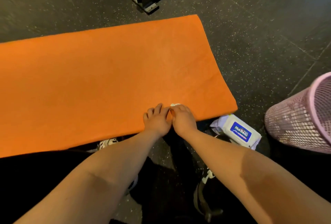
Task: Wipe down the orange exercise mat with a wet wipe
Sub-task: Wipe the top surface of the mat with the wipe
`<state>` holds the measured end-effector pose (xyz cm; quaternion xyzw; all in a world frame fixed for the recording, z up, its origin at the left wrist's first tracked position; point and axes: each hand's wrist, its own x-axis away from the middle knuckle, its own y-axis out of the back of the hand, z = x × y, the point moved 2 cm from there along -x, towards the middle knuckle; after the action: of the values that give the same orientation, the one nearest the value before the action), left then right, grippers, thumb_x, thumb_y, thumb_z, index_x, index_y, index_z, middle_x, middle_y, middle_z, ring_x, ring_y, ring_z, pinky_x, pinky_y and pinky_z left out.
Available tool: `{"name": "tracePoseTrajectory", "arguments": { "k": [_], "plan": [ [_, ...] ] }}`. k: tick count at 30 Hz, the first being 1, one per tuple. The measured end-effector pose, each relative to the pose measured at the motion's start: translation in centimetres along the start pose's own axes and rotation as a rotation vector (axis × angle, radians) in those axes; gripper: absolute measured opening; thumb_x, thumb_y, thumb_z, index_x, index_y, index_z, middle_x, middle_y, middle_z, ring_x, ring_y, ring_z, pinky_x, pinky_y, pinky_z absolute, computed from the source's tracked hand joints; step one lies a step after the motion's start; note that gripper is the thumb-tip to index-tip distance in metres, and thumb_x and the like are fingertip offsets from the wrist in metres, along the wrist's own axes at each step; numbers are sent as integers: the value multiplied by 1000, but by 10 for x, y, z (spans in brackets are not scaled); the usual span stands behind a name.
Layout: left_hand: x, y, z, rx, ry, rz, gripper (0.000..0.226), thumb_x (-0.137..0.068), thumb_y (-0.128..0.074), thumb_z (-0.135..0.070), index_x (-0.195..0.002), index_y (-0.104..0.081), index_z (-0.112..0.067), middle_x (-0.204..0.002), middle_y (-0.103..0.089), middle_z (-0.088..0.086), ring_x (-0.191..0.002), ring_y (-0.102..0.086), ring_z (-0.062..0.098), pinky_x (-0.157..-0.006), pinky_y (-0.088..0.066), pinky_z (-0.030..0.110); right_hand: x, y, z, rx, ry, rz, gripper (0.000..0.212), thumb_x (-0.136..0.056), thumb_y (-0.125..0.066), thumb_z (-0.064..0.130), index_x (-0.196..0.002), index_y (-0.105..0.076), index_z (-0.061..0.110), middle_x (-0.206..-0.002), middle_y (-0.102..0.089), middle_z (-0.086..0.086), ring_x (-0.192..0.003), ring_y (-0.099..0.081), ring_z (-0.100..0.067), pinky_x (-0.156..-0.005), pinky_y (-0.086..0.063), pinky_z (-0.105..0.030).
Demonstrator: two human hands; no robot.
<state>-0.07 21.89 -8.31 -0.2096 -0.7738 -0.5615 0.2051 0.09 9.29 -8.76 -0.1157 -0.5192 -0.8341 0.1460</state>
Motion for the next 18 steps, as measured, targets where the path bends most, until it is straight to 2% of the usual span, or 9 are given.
{"name": "tracePoseTrajectory", "arguments": {
  "k": [3, 6, 12, 18],
  "plan": [
    [21, -8, 7, -20, -53, 10, 60, -99, -44, -48, -154, -23, -39, -167, -10, -2, -147, -13, 33, -118, -14, 47, 23, -2, 3, 50, 18, -11, 44, -103, -44, 20, -147, -48, 19, -148, -46, -5, -135, -37, -26, -113, -31, -35],
    [33, -15, 16, -40, -109, -17, 64, -99, -51, -26, -156, -22, -34, -167, -10, 3, -150, -10, 33, -122, -12, 46, 39, -7, 12, 64, 15, 11, 42, -103, -44, 20, -145, -48, 20, -147, -45, -5, -132, -36, -27, -111, -32, -36],
    [39, -16, 29, 41, -182, -199, 50, -100, -52, -13, -148, -45, -22, -157, -36, 7, -143, -29, 30, -118, -26, 39, 55, -11, 22, 41, 33, 3, 52, -100, -49, 15, -151, -42, 20, -151, -40, -5, -140, -29, -25, -119, -24, -35],
    [36, -10, 33, 110, -236, -267, 39, -100, -55, -20, -138, -56, -22, -142, -55, -2, -133, -43, 23, -110, -37, 37, 52, -10, 26, 28, 57, -59, 52, -99, -53, 16, -150, -43, 17, -156, -37, -6, -148, -21, -26, -122, -16, -42]
  ]
}}
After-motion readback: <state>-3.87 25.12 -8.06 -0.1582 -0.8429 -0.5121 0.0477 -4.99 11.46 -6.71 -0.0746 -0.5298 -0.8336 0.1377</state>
